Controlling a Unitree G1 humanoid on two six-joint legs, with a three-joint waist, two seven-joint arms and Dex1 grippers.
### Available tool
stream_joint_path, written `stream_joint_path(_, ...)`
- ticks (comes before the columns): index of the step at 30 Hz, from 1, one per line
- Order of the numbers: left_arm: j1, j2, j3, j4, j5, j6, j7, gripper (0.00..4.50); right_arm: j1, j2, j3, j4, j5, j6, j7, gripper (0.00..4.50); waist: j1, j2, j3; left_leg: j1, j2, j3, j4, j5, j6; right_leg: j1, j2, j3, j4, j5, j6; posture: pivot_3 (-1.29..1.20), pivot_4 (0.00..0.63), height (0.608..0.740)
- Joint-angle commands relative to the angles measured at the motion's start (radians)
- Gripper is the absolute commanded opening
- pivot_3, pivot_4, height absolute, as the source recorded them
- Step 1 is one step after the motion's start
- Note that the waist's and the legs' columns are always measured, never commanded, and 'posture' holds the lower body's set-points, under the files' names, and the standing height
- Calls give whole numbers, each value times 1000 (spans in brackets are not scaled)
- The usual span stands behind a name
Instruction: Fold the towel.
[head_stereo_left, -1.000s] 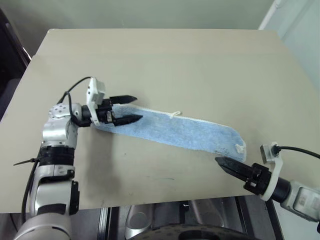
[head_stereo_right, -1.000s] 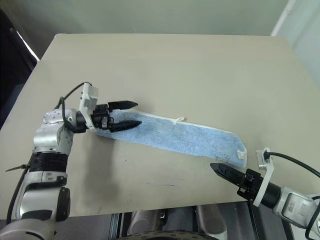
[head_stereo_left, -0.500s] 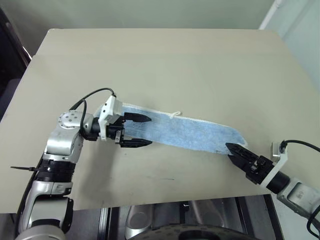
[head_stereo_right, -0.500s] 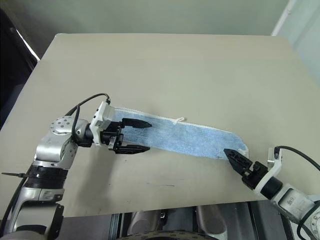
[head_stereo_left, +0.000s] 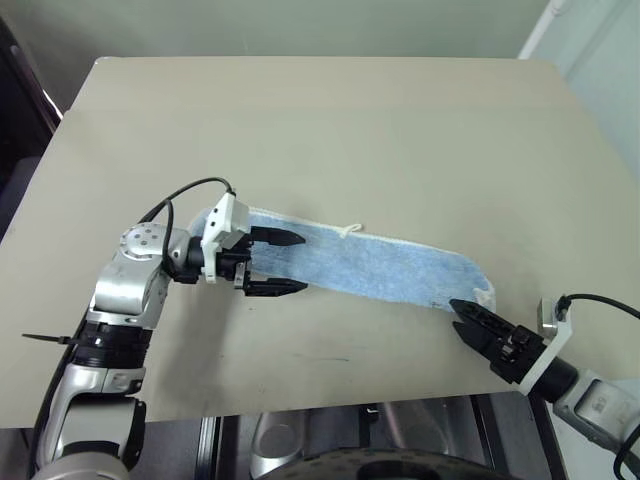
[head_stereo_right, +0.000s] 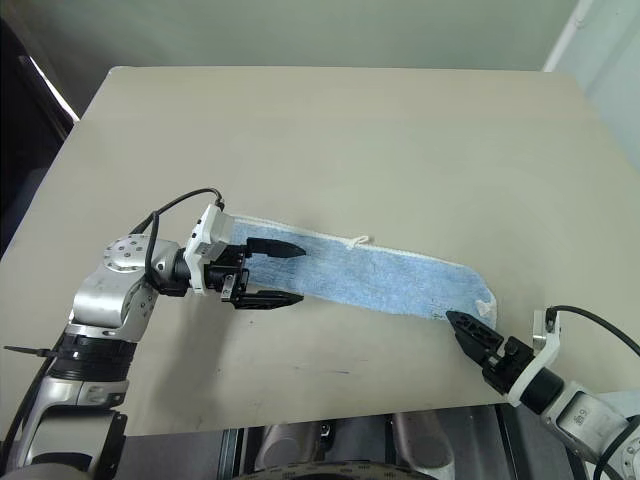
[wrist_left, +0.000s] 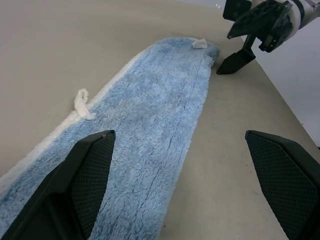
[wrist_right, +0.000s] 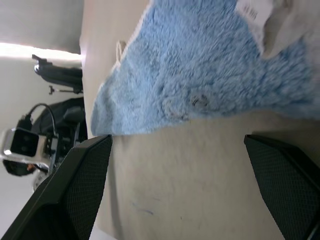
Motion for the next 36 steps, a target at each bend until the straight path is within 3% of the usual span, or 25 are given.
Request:
stream_joint_path(1, -9, 9, 3, -22, -10, -12, 0, 4500, 0, 16, -71, 32, 9, -5, -39, 4481, 1, 0, 0, 0, 0, 0, 0, 0, 0, 0, 0, 0, 0, 0, 0, 0, 150, 703)
stream_joint_path(16, -16, 12, -2, 32, 5, -59, -9, 4500, 27, 30, -164, 52, 9, 48, -51, 4481, 3, 0, 0, 0, 0, 0, 0, -3, 0, 0, 0, 0, -1, -2, -2, 0, 150, 703)
stream_joint_path(25, -13, 8, -10, 73, 15, -108, -22, 4500, -7, 77, -144, 31, 9, 28, -95, 4481, 1, 0, 0, 0, 0, 0, 0, -5, 1, 0, 0, 0, -1, -2, -3, 0, 150, 703)
stream_joint_path(29, -10, 6, -14, 82, 16, -125, -27, 4500, -41, 99, -143, 42, 9, 17, -133, 3584, 0, 0, 0, 0, 0, 0, 0, -5, 1, 0, 0, 0, -1, -3, -1, 0, 150, 703)
stream_joint_path(36, -7, 4, -14, 75, 20, -130, -22, 4500, -50, 110, -150, 44, 9, 23, -141, 1071, 0, 0, 0, 0, 0, 0, 0, -5, 1, -1, 0, 0, -1, -2, -2, 0, 150, 703)
